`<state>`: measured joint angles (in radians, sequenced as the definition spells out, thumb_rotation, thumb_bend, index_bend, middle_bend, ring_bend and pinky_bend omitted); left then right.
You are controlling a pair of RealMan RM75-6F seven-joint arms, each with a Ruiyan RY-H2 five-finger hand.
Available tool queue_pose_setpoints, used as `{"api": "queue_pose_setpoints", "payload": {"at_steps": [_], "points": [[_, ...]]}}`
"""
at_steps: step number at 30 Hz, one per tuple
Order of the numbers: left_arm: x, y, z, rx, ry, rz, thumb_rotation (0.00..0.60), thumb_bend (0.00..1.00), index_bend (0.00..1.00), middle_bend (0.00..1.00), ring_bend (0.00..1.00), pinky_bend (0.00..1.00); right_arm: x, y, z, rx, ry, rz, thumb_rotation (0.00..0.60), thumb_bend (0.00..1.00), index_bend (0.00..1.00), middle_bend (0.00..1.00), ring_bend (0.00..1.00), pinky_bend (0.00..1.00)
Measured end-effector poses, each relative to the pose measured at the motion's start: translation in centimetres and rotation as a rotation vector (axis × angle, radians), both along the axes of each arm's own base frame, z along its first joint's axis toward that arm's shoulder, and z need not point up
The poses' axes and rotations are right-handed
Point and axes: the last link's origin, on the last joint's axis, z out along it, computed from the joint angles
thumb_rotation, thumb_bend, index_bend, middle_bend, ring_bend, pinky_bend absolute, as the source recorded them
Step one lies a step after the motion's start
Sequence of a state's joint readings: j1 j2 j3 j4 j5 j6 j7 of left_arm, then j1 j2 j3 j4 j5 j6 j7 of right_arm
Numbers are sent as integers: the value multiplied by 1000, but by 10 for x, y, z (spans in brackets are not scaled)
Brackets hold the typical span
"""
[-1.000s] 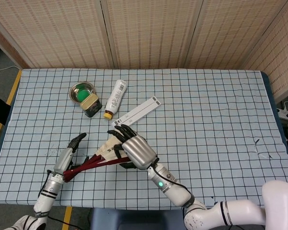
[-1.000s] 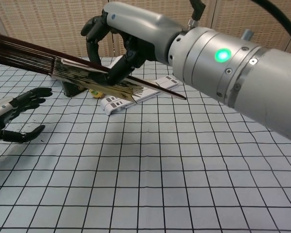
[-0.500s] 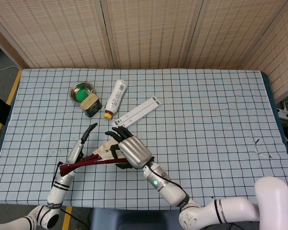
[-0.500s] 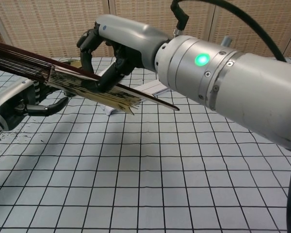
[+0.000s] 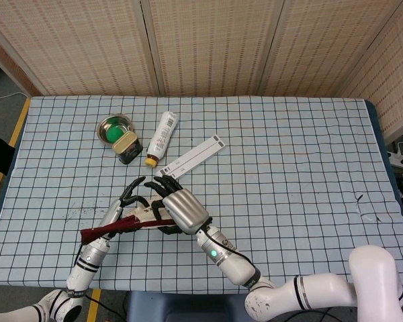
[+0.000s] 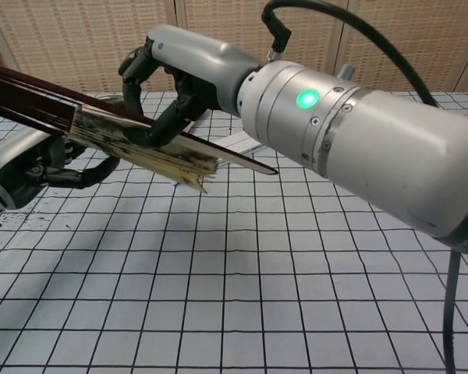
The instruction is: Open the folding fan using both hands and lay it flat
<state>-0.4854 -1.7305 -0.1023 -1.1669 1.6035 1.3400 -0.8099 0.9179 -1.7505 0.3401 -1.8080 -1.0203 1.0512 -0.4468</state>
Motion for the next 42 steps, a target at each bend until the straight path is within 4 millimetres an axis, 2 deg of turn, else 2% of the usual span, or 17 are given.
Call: {"api": "queue_pose_setpoints", "payload": {"at_steps": [3, 8, 17, 26, 28, 35, 39, 42], "points": [[0, 1, -1, 25, 9, 18, 600, 565, 847, 160, 0, 0, 0, 0, 2, -2, -6, 1, 600, 707, 729, 103, 0, 0], [0, 4, 0, 133, -10, 78, 600, 566, 862, 242, 0, 0, -3, -2, 11, -20, -11, 7, 600, 706, 729, 103, 0, 0], [-22, 13, 9, 252, 49, 162, 600, 566, 859, 270, 0, 0, -16, -6, 37, -75, 5, 26, 600, 706, 724, 103, 0, 0], [-54, 22, 27, 316, 132, 224, 600, 565, 847, 291, 22, 0, -34, -3, 60, -165, 83, 101, 600, 706, 719, 103, 0, 0], [-57, 22, 28, 319, 138, 227, 600, 565, 828, 291, 22, 0, -38, -2, 63, -182, 105, 117, 600, 707, 715, 103, 0, 0], [-63, 17, 27, 333, 180, 207, 600, 552, 647, 280, 22, 0, -53, 3, 66, -224, 184, 161, 600, 707, 705, 103, 0, 0], [-72, 9, 20, 285, 199, 193, 600, 533, 476, 180, 5, 0, -68, 8, 67, -241, 225, 177, 600, 707, 689, 103, 0, 0], [-79, 5, 14, 243, 216, 192, 600, 527, 396, 120, 0, 0, -75, 13, 70, -249, 241, 185, 600, 707, 672, 103, 0, 0]]}}
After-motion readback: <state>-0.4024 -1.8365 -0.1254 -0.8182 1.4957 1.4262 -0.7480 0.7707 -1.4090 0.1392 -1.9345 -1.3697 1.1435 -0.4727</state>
